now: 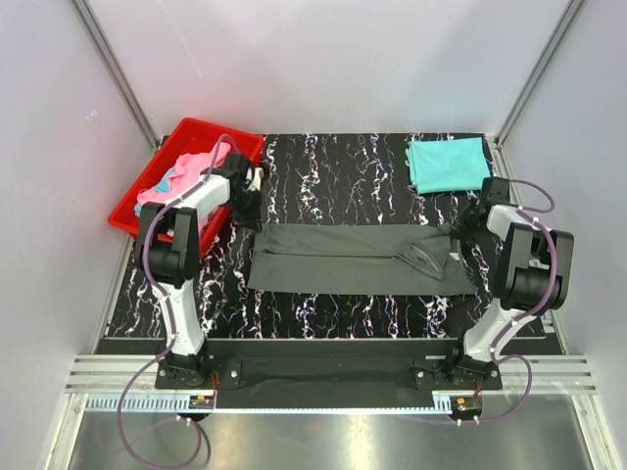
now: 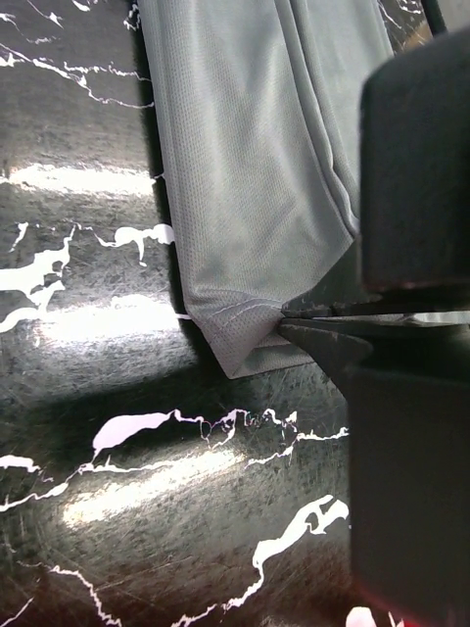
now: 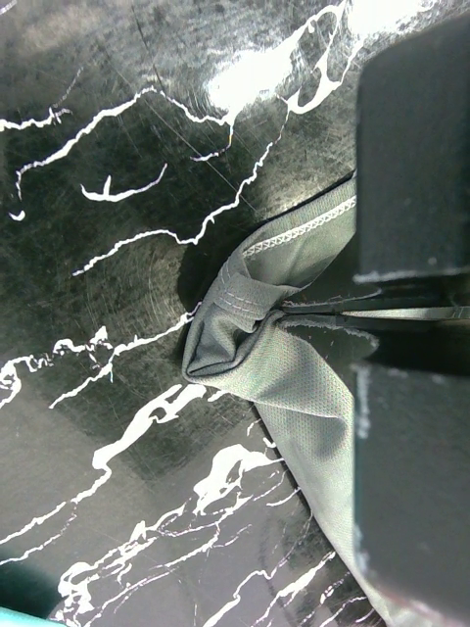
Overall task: Fold and stack the t-shirts
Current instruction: Fold the tshirt
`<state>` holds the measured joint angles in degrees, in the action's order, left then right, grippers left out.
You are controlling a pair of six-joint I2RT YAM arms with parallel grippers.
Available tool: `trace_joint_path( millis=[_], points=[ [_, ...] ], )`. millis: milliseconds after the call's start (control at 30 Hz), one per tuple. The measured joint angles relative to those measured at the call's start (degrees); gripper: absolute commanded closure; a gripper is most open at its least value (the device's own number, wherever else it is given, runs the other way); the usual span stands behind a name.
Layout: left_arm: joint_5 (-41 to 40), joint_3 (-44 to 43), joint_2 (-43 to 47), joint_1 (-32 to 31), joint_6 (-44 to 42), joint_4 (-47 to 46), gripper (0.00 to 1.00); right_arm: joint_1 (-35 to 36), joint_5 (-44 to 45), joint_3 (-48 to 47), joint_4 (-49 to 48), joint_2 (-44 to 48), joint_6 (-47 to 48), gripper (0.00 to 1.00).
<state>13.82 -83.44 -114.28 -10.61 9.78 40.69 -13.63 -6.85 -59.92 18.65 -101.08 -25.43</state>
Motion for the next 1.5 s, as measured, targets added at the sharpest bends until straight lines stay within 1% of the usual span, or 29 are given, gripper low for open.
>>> trace_joint_path(
  millis=[167,400,633,667,700,800,867,1000,1067,1100,1200,1300,1400,1500],
  points=[
    [-0.04,-0.57,0.98,0.0,1.42,-0.83,1.0,0.0,1.27,0.07,0.0,0.42,0.0,1.0],
    [-1.09,-0.39,5.99,0.0,2.97,-5.99,1.0,0.0,1.92,0.42,0.0,2.27,0.0,1.0],
    [-2.73,-0.02,5.29,-0.02,2.93,-7.37,0.99,0.0,2.89,0.44,0.02,2.8,0.0,1.0],
    [-2.89,0.02,5.09,-0.02,2.91,-7.28,0.97,0.0,2.89,0.44,0.0,2.8,0.0,1.0],
    [-3.08,0.02,4.96,-0.02,2.86,-7.1,0.88,0.0,2.91,0.44,0.02,2.8,0.0,1.0],
    [-3.85,0.02,4.76,-0.02,2.38,-5.77,0.82,0.0,2.86,0.44,0.02,2.8,0.02,1.0],
    [-5.31,-0.11,4.52,-0.02,1.92,-3.93,0.72,0.0,2.78,0.44,0.07,2.8,0.04,1.0],
    [-9.38,-0.87,4.26,0.0,1.84,1.25,0.69,0.0,2.62,0.35,0.55,2.8,0.07,1.0],
    [-10.75,-1.77,4.26,-0.24,1.77,3.48,0.59,0.0,2.21,0.15,1.03,2.8,0.04,0.99],
    [-11.1,-2.14,4.31,-0.42,1.81,4.0,0.56,0.0,2.01,0.02,1.18,2.8,0.04,0.99],
    [-10.82,-2.29,4.87,-1.92,2.12,4.5,0.55,0.0,1.14,-0.96,1.66,2.78,-0.04,1.0],
    [-10.43,-1.16,5.97,-5.31,2.73,3.72,0.54,0.0,1.16,-1.6,1.77,2.78,-0.07,1.0],
    [-8.94,1.31,6.78,-8.09,3.85,1.95,0.56,0.0,1.38,-1.57,2.05,2.8,-0.28,1.0],
    [-7.91,3.58,6.62,-8.5,5.16,0.9,0.6,0.0,1.84,-1.55,2.16,2.99,-0.31,1.0]
  ],
)
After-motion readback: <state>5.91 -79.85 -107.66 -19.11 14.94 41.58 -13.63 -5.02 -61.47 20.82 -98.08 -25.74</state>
